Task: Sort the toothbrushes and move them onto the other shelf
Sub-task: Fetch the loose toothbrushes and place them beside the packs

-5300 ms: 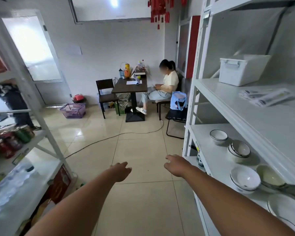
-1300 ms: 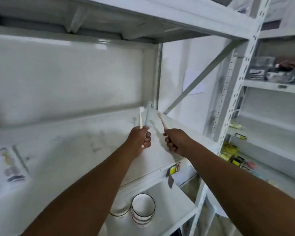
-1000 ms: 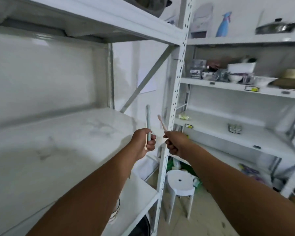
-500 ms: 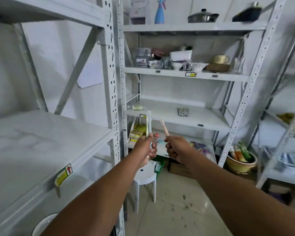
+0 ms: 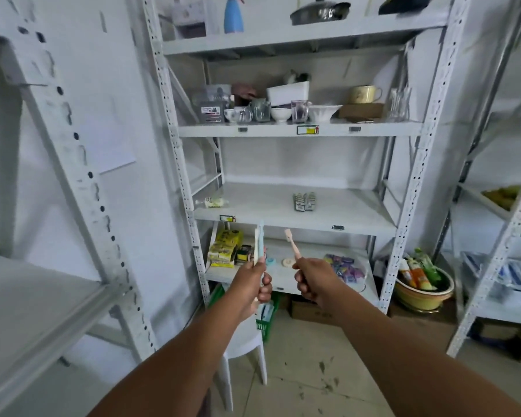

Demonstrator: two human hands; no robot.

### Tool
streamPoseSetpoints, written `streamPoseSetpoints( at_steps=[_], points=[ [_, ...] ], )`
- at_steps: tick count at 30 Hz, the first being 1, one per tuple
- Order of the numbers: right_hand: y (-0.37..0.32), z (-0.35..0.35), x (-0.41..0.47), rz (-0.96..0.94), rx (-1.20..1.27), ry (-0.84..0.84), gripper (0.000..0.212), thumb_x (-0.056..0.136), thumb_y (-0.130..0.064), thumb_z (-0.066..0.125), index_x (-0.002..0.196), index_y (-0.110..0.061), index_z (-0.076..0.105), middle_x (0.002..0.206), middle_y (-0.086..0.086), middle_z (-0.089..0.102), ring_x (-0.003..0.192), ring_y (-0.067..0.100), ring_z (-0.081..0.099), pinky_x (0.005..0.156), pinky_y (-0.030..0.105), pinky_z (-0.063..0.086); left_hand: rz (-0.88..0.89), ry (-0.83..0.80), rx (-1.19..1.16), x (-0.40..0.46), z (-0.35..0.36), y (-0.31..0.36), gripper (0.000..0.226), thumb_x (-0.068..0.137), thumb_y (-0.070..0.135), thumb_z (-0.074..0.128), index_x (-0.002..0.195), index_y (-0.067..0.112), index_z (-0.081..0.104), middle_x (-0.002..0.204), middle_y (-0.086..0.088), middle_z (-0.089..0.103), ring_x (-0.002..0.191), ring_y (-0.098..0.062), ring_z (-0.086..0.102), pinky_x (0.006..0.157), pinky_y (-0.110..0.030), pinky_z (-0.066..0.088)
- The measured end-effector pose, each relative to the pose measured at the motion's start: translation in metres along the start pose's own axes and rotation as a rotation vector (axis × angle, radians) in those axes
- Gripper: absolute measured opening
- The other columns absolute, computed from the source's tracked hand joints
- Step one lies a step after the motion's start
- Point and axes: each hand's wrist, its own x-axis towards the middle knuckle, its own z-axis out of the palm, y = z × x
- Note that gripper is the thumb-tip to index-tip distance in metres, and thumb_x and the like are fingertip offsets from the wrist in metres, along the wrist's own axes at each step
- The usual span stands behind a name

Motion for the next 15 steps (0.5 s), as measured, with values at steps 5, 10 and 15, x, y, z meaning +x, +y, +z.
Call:
streamPoseSetpoints(
  at_steps=[5, 10, 15],
  points=[
    [0.001, -0.031, 0.043, 0.028, 0.017, 0.033, 0.025, 0.1, -0.025, 0.047, 0.093, -0.003, 0.055, 0.059, 0.007, 0.047, 0.037, 0.014, 0.037, 0.04, 0.018, 0.021, -0.003, 0.021, 0.053, 0.048, 0.021, -0.001, 0.009, 0.101, 0.021, 0.04, 0.101, 0.014, 0.045, 0.06, -0.002, 0.036, 0.038, -0.009, 0.03, 0.036, -0.017, 0.02],
    [-0.002, -0.045, 0.087, 0.038, 0.032, 0.075, 0.025, 0.101, -0.025, 0.046, 0.092, -0.003, 0.055, 0.059, 0.007, 0.047, 0.038, 0.014, 0.037, 0.038, 0.018, 0.023, 0.002, 0.06, 0.07, 0.105, 0.04, 0.005, 0.008, 0.099, 0.017, 0.037, 0.099, 0.014, 0.045, 0.06, -0.003, 0.035, 0.04, -0.011, 0.03, 0.038, -0.015, 0.02],
    [-0.008, -0.045, 0.148, 0.05, 0.026, 0.146, 0.025, 0.1, -0.026, 0.047, 0.09, -0.005, 0.056, 0.059, 0.008, 0.049, 0.039, 0.016, 0.041, 0.037, 0.018, 0.028, 0.011, 0.055, 0.058, 0.172, 0.048, 0.012, 0.018, 0.096, 0.014, 0.039, 0.109, 0.011, 0.05, 0.056, -0.003, 0.036, 0.034, -0.011, 0.029, 0.038, -0.015, 0.021]
  ],
)
